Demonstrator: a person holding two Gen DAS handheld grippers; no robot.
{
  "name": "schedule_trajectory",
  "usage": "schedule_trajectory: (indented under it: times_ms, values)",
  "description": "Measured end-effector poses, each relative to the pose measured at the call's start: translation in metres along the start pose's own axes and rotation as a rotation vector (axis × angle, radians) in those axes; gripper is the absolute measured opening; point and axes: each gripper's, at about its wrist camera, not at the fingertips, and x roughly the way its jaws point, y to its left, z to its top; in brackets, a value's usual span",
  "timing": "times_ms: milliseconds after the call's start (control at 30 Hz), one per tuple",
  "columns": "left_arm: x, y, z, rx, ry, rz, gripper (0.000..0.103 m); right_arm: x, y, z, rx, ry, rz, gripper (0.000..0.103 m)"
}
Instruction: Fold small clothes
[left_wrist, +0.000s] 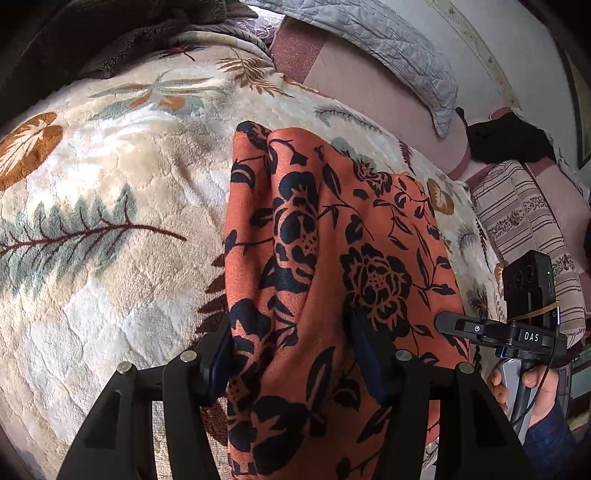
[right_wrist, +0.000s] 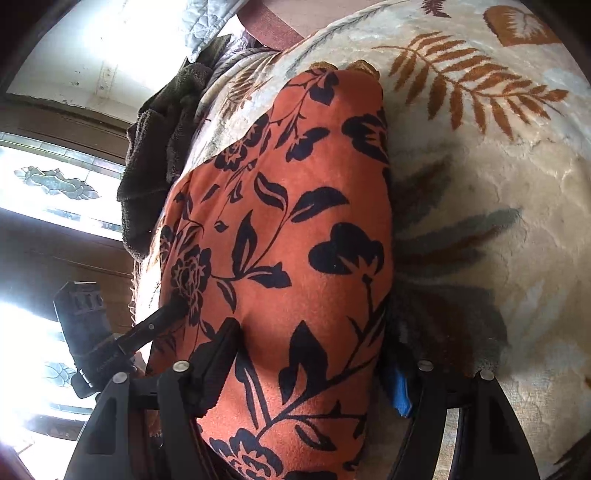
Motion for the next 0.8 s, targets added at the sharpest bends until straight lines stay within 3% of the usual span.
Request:
schedule_trajectory:
  times_ms: [300,667,800]
  values:
    - [0.002,0.000,-0.001,0.002,0.007,0.005,0.055,-0.001,0.012,0.003,-0.049,0.020,-0.067,0.060]
    - [0.004,0.000,0.000,0.007,0.016,0.004,0.057,0.005,0.007,0.008,0.007,0.029,-0.037,0.066]
    - [0.002,-0.005,0.000,0.027,0.000,0.004,0.038,0.002,0.020,0.008,-0.067,0.025,-0.094,0.044]
